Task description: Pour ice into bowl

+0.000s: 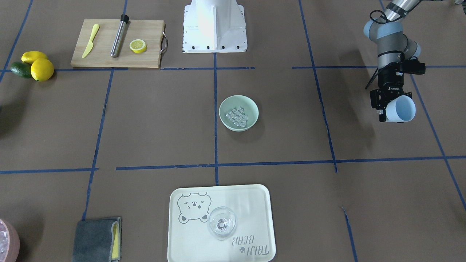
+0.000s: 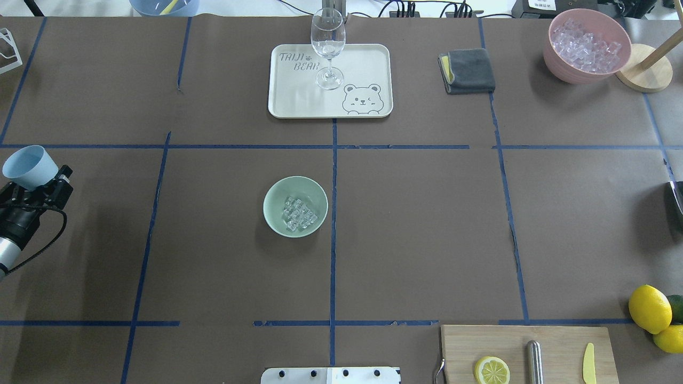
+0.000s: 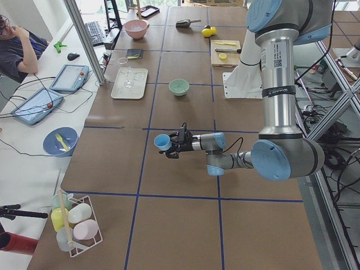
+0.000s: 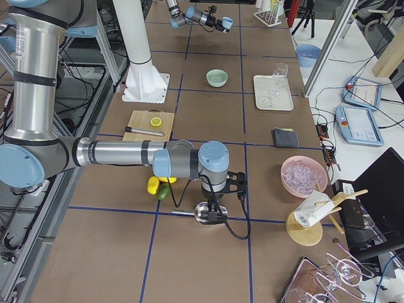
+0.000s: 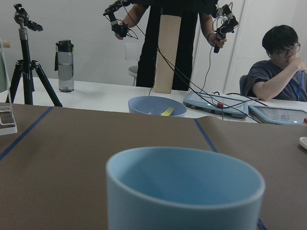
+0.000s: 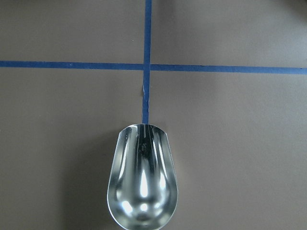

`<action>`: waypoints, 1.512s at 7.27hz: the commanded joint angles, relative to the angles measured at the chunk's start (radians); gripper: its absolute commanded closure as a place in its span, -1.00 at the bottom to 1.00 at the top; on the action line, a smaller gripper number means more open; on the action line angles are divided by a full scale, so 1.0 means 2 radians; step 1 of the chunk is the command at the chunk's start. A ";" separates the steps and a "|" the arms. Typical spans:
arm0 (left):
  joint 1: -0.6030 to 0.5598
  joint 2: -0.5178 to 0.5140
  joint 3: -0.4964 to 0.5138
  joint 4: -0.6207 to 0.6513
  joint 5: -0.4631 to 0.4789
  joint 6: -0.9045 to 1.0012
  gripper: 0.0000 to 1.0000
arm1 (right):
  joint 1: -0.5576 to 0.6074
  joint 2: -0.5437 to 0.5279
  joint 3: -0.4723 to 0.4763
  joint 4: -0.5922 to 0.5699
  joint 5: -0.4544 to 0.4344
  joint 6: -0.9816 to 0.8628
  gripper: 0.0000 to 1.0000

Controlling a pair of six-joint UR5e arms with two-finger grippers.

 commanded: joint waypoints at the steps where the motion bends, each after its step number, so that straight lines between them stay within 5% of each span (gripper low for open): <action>1: 0.034 -0.003 0.009 0.005 0.038 -0.010 0.84 | 0.000 0.001 0.000 0.000 0.000 0.000 -1.00; 8: 0.057 -0.024 0.052 0.010 0.035 0.000 0.15 | 0.000 0.004 -0.002 0.000 -0.002 0.002 -1.00; 11: 0.057 -0.019 0.051 0.003 0.033 0.022 0.11 | 0.000 0.005 -0.002 0.000 -0.002 0.003 -1.00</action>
